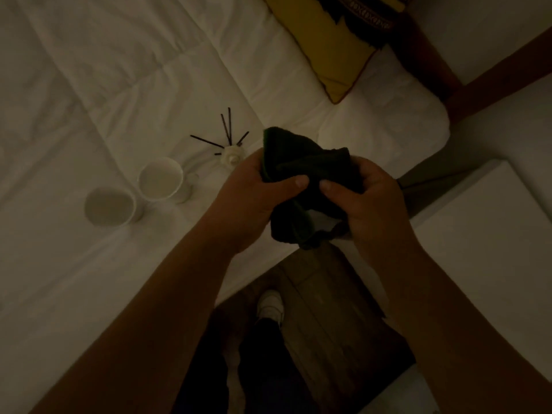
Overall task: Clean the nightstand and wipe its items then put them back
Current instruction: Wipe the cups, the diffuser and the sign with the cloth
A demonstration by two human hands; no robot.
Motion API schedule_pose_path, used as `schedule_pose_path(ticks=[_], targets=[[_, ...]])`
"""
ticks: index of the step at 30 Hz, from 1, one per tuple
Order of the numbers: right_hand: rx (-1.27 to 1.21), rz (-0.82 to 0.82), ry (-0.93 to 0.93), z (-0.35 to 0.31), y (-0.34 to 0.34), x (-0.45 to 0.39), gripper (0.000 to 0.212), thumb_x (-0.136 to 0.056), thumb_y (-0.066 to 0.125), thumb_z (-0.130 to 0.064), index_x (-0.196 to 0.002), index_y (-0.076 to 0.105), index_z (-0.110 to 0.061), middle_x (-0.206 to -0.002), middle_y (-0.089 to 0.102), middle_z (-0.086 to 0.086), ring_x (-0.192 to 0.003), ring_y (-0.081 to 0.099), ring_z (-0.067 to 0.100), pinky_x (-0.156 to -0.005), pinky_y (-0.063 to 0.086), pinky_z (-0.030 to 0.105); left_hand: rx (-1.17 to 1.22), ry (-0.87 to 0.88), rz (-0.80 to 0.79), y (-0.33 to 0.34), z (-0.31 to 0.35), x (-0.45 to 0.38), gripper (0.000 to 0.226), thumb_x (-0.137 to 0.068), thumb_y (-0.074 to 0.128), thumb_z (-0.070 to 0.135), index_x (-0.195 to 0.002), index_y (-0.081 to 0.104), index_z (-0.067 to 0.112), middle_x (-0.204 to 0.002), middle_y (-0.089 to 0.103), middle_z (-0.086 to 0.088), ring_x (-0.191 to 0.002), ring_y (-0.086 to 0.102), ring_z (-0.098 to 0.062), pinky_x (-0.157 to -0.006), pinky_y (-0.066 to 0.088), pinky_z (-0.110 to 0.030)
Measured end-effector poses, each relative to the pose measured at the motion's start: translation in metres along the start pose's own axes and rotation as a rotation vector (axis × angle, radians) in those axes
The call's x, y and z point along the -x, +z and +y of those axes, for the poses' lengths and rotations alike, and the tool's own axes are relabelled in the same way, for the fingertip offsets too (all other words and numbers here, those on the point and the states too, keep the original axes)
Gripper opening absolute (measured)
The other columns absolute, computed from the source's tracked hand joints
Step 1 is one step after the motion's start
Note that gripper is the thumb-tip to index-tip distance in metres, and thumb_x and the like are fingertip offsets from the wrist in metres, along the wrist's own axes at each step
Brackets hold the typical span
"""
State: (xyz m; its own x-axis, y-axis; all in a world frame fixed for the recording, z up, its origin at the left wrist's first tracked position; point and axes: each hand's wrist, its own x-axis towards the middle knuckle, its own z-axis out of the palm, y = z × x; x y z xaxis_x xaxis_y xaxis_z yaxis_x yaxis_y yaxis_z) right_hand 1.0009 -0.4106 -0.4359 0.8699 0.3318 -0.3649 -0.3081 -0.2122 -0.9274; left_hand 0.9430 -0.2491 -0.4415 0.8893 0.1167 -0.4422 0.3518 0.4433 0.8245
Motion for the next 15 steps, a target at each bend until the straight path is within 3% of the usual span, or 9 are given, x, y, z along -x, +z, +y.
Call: schedule_pose_path(ticks=[3,5,7,9,13,15], targets=[[-0.06,-0.094,-0.02,-0.026,0.015,0.015,0.031,-0.074,0.069,-0.015,-0.102,0.062,-0.024,-0.1,0.07,-0.003,-0.096,0.068,0.014,-0.077,0.054,0.025,-0.042,0.025,0.053,-0.018,0.031,0.036,0.054,-0.071,0.071,0.018,-0.122,0.053,0.012,-0.119,0.063,-0.012,-0.109,0.062,-0.027,-0.092,0.05,-0.048],[-0.073,-0.17,-0.015,-0.045,0.029,0.024,0.031,-0.074,0.067,-0.013,-0.102,0.06,-0.023,-0.1,0.069,-0.001,-0.098,0.067,0.016,-0.081,0.054,0.03,-0.094,0.078,0.094,-0.027,0.049,0.059,0.047,-0.073,0.071,0.018,-0.117,0.055,0.017,-0.115,0.065,-0.009,-0.107,0.063,-0.025,-0.091,0.051,-0.047],[-0.065,-0.276,-0.039,-0.072,0.048,0.034,0.038,-0.076,0.068,-0.013,-0.11,0.056,-0.026,-0.109,0.066,0.004,-0.103,0.065,0.019,-0.085,0.055,0.038,-0.081,0.122,0.132,-0.037,0.07,0.085,0.045,-0.076,0.071,0.014,-0.117,0.055,0.018,-0.115,0.064,-0.009,-0.108,0.063,-0.024,-0.089,0.052,-0.042],[-0.014,-0.392,-0.104,-0.1,0.068,0.042,0.051,-0.081,0.069,-0.011,-0.123,0.049,-0.033,-0.121,0.06,0.003,-0.11,0.062,0.018,-0.088,0.054,0.036,-0.064,0.168,0.181,-0.045,0.094,0.11,0.046,-0.078,0.067,0.014,-0.121,0.052,0.017,-0.117,0.064,-0.009,-0.109,0.062,-0.025,-0.086,0.053,-0.04],[0.424,-0.444,-0.472,-0.155,0.12,0.066,0.045,-0.083,0.069,-0.019,-0.125,0.055,-0.026,-0.112,0.059,-0.019,-0.105,0.058,-0.001,-0.086,0.051,0.019,-0.279,0.376,0.501,-0.061,0.139,0.168,0.029,-0.086,0.063,0.013,-0.108,0.062,0.032,-0.098,0.071,0.012,-0.096,0.067,-0.009,-0.082,0.054,-0.027],[0.556,-0.414,-0.653,-0.174,0.144,0.081,0.041,-0.082,0.071,-0.02,-0.122,0.06,-0.018,-0.107,0.063,-0.011,-0.099,0.058,0.0,-0.087,0.05,0.02,-0.354,0.462,0.656,-0.066,0.155,0.196,0.032,-0.087,0.06,0.005,-0.096,0.062,0.036,-0.086,0.069,0.024,-0.087,0.066,0.0,-0.076,0.05,-0.016]])
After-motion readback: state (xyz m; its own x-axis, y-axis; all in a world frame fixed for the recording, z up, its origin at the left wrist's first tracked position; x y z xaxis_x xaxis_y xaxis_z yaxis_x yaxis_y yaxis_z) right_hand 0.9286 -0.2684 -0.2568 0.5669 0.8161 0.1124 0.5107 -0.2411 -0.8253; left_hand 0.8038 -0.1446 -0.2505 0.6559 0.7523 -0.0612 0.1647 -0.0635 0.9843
